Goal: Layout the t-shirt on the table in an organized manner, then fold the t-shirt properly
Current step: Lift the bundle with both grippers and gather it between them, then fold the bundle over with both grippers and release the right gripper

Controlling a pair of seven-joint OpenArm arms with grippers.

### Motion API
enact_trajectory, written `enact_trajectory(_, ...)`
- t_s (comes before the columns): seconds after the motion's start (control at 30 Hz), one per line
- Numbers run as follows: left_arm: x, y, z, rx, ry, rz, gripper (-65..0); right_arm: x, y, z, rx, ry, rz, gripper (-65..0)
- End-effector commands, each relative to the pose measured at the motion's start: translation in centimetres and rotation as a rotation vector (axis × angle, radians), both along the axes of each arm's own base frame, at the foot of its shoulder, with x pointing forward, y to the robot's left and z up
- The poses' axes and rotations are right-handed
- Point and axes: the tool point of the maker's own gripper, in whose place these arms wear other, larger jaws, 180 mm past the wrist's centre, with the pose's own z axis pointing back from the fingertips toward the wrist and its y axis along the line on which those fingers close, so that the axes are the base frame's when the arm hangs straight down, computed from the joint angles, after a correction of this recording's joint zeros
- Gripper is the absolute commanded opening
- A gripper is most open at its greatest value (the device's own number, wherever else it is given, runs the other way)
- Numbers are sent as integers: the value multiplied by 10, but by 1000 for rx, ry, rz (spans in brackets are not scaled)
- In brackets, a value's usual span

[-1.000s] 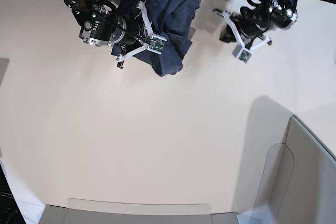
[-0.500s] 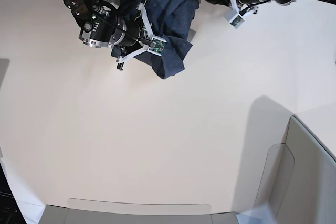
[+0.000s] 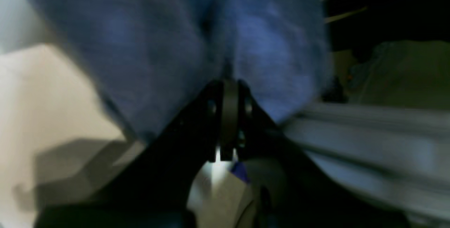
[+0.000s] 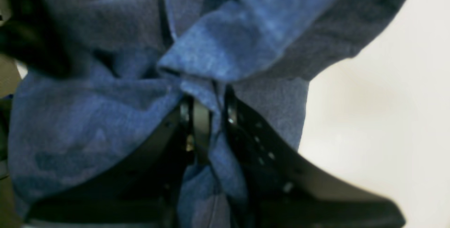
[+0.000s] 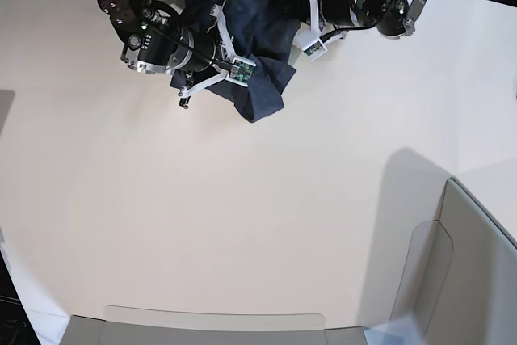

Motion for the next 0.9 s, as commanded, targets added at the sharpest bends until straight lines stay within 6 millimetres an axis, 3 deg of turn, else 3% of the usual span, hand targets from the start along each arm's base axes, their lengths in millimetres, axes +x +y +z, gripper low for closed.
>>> enact_trajectory(0.0, 15, 3, 3, -5, -27, 12, -646, 5, 1, 7, 5, -21, 3, -650)
enact_trajectory(0.3, 79, 26, -10, 50, -60, 80, -646, 25, -16, 7, -94, -106, -38, -650)
enact_trajectory(0.43, 106, 37, -14, 70, -65, 117, -646, 27, -7, 10, -83, -118, -45, -650)
enact_trajectory(0.53, 127, 30, -12, 52, -73, 135, -646, 27, -1, 8, -68, -107, -49, -650)
enact_trajectory(0.73, 150, 26, -18, 40, -43, 172, -646, 31, 13, 8, -33, -91, -56, -650)
enact_trajectory(0.87, 153, 26, -18, 39, -44, 175, -646, 33, 20, 6, -21, -78, -60, -650)
